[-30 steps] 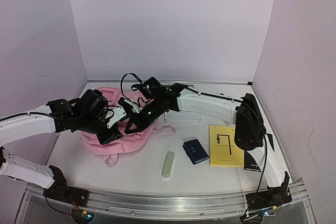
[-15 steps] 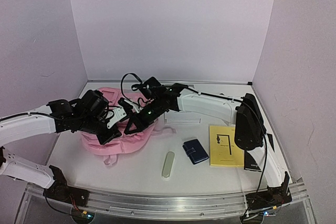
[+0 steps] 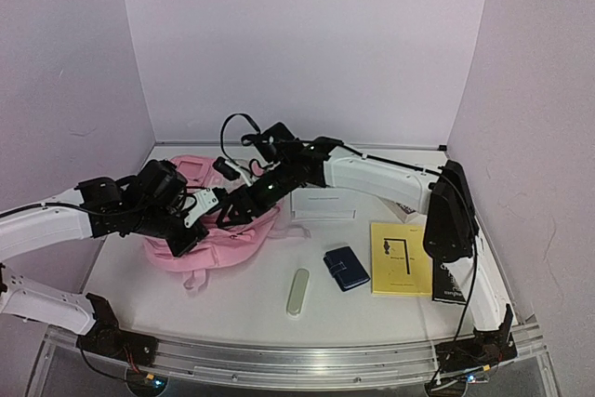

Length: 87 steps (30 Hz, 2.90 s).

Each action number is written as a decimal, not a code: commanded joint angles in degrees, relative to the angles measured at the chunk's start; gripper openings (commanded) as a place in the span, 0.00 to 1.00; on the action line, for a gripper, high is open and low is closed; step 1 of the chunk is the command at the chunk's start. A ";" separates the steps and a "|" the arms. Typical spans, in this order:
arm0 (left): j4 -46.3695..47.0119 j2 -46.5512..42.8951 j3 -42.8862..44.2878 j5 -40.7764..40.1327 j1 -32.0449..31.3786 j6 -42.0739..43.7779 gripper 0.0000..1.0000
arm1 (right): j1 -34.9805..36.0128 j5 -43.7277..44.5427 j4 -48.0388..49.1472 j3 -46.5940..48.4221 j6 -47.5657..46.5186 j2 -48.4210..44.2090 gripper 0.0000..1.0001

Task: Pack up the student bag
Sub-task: Unzip the student bag at the center of the board.

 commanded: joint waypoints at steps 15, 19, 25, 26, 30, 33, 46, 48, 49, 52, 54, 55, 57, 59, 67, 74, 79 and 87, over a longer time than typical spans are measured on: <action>2.87 -13.71 0.01 2.79 -0.11 -7.15 0.00 | -1.15 3.13 1.38 -7.41 -26.23 -7.37 0.71; 3.34 -14.73 0.17 2.72 -0.12 -7.64 0.00 | -1.07 0.82 0.13 -7.13 -28.24 -7.00 0.77; 3.42 -15.50 0.28 4.60 -0.07 -8.29 0.00 | -0.02 7.53 -0.06 -5.86 -32.69 -5.31 0.74; 3.38 -15.56 0.16 4.62 -0.06 -8.41 0.00 | 0.00 8.34 0.06 -5.36 -32.80 -4.92 0.69; 3.03 -15.67 0.05 5.06 -0.04 -8.56 0.00 | -0.05 9.77 0.53 -4.97 -33.18 -4.18 0.37; 2.88 -14.97 0.02 5.27 0.01 -7.78 0.01 | -0.05 10.10 0.73 -4.43 -32.31 -3.93 0.07; 2.37 -4.73 2.98 5.20 -0.05 -4.27 0.47 | -0.09 7.04 0.98 -2.24 -24.51 -4.61 0.00; 2.59 -3.77 3.08 5.66 -0.07 -4.13 0.48 | -0.15 6.79 1.17 -2.10 -22.90 -4.61 0.00; 2.84 -3.50 3.05 6.23 -0.08 -4.12 0.48 | -0.18 6.72 1.32 -1.94 -21.94 -4.62 0.00; 3.45 -2.23 2.86 6.38 -0.10 -4.29 0.49 | -0.14 6.11 1.79 -1.52 -19.90 -4.53 0.00; 3.51 -1.34 2.74 6.37 -0.10 -4.45 0.48 | -0.16 5.44 2.07 -1.51 -18.91 -4.62 0.00; 3.59 -1.04 2.68 6.38 -0.11 -4.59 0.45 | -0.17 5.07 2.20 -1.56 -18.44 -4.70 0.00; 3.99 -0.75 2.59 6.38 -0.04 -4.89 0.35 | -0.14 4.55 2.34 -1.75 -17.59 -4.92 0.00; 4.52 -1.37 2.52 6.34 -0.03 -5.42 0.15 | -0.30 4.12 2.49 -2.00 -16.47 -5.05 0.00; 6.66 -6.70 1.30 5.47 -0.06 -6.88 0.00 | -3.27 0.14 4.07 -10.58 -8.72 -8.96 0.27; 6.42 -5.45 0.42 5.74 0.15 -7.60 0.00 | -3.28 -3.05 7.07 -17.46 -6.19 -11.64 0.38; 6.53 -5.71 0.61 5.36 0.35 -7.69 0.00 | -3.35 -5.13 7.31 -19.43 -5.79 -12.75 0.39; 5.92 -5.44 0.73 5.62 0.58 -7.98 0.00 | -3.35 -6.01 7.45 -23.92 -5.84 -16.70 0.47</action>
